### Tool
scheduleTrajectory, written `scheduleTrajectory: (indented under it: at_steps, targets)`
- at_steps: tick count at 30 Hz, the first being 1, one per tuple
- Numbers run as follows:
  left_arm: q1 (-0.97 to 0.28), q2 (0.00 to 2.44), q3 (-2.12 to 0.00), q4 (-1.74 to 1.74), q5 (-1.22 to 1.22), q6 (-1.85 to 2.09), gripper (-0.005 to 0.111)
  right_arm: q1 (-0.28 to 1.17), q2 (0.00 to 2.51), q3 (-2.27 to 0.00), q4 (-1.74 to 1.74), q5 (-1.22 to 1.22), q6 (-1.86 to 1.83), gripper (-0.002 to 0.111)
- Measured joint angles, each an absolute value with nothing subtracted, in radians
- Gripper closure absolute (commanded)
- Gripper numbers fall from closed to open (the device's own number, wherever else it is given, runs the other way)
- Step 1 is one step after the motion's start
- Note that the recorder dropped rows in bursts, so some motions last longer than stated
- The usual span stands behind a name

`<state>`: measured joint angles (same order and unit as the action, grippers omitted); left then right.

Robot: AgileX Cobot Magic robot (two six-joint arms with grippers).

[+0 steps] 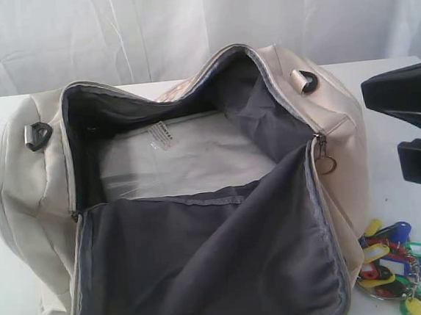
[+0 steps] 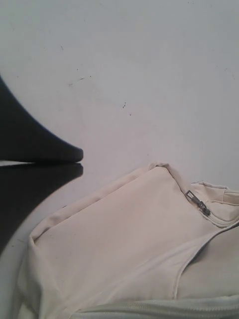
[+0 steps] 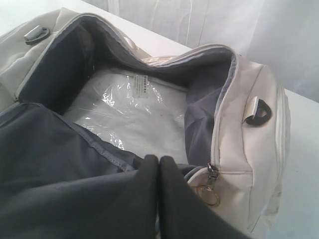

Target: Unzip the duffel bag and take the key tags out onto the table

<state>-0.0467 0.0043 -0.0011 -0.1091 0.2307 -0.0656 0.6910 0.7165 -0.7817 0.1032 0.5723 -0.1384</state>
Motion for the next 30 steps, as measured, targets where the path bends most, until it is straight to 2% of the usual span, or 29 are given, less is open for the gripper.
scheduleTrajectory:
  at_steps: [30]
  targets:
    - [-0.047, 0.004, -0.001, -0.109, 0.231, -0.066, 0.107, 0.680, 0.697, -0.780, 0.103, 0.574, -0.134, 0.108]
